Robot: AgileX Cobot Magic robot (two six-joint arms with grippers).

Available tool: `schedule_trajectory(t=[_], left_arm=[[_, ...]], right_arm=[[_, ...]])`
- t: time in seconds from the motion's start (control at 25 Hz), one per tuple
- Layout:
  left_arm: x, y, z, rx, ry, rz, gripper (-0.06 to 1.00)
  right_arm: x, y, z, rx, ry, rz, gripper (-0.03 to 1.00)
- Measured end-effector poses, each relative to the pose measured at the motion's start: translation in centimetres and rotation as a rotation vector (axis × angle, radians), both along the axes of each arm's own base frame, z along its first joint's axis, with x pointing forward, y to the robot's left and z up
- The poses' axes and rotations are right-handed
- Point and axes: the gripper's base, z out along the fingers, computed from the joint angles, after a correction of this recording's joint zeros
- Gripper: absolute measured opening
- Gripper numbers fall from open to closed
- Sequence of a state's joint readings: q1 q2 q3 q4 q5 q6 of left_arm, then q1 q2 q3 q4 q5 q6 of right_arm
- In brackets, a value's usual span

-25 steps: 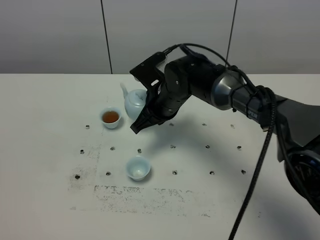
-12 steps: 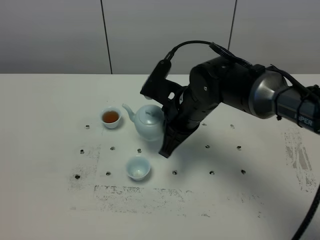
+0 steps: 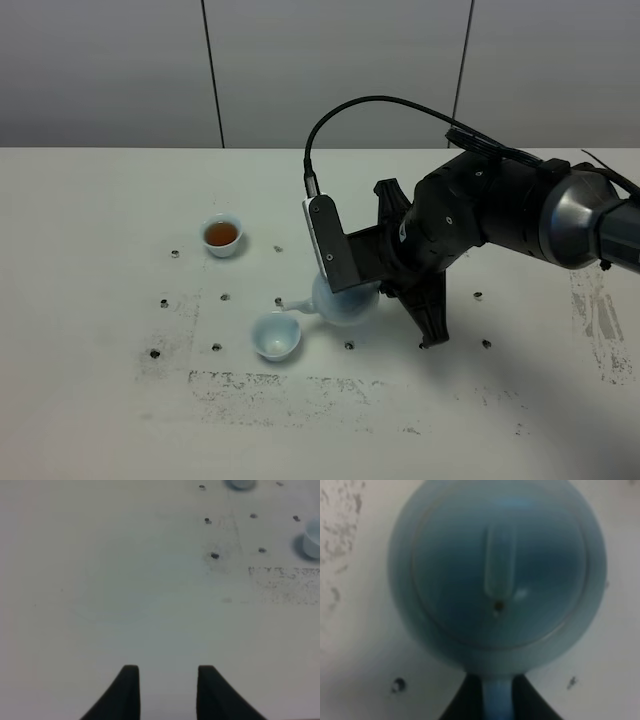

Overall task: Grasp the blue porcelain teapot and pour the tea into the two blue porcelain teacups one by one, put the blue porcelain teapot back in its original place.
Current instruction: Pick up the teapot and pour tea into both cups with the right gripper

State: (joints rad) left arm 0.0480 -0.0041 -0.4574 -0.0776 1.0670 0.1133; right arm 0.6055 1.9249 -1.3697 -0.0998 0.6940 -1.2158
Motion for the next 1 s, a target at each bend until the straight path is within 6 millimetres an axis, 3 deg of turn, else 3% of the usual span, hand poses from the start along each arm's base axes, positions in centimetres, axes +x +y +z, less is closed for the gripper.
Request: schedule_trajectory(t=[0.24,0.6,1.0], left_arm=[[0.0,0.0,0.0,0.000,0.000,0.000,0.34],[0.0,0.0,0.0,0.000,0.000,0.000,0.34],[0.0,0.0,0.0,0.000,0.000,0.000,0.34]], right_arm=[[-0.1,0.3,0.1,-0.100,-0.079,0.094,0.06],[0.1,1.5,0.6,-0.103,-0.196,0.154,0.06],[0.0,2.4,-0.3,-0.167,-0.238,0.207,0.06]])
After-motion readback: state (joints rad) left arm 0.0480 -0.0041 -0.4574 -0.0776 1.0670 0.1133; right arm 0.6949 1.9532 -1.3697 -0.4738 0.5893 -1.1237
